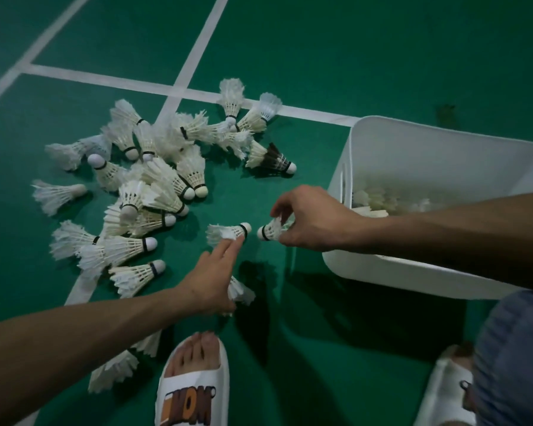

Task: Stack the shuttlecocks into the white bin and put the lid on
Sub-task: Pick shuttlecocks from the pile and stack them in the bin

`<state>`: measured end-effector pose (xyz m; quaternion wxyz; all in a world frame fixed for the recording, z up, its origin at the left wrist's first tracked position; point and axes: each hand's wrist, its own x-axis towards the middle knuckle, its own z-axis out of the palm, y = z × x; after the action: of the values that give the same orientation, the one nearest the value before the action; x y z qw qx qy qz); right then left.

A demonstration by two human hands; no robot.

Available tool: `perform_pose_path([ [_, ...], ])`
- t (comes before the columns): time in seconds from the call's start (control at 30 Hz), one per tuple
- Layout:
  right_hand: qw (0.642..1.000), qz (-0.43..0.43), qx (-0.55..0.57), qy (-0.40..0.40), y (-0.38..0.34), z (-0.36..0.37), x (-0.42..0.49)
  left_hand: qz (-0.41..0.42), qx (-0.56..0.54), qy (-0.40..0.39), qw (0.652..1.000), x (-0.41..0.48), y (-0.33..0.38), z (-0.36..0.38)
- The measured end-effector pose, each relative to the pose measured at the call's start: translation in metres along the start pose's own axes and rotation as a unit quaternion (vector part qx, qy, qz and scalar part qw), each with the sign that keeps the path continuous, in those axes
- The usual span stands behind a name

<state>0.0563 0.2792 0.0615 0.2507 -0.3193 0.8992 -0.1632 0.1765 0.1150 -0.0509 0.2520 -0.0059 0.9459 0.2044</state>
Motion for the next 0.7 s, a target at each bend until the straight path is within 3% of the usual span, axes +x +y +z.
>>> perform_pose_path([
  [0.17,0.999,-0.012,0.039,0.025,-0.005,-0.020,-0.008,0.012,-0.148,0.113,0.983,0.007,0.010,-0.049],
  [0.33,0.982,-0.003,0.162,0.094,-0.004,-0.060,-0.017,-0.005,-0.281,0.137,0.950,-0.001,0.033,-0.109],
  [0.57,0.931,0.007,0.289,0.224,0.033,-0.112,-0.047,0.092,-0.320,0.171,0.927,-0.012,0.095,-0.178],
  [0.7,0.894,0.048,0.343,0.285,0.070,-0.126,-0.076,0.175,-0.288,0.134,0.932,-0.005,0.142,-0.190],
])
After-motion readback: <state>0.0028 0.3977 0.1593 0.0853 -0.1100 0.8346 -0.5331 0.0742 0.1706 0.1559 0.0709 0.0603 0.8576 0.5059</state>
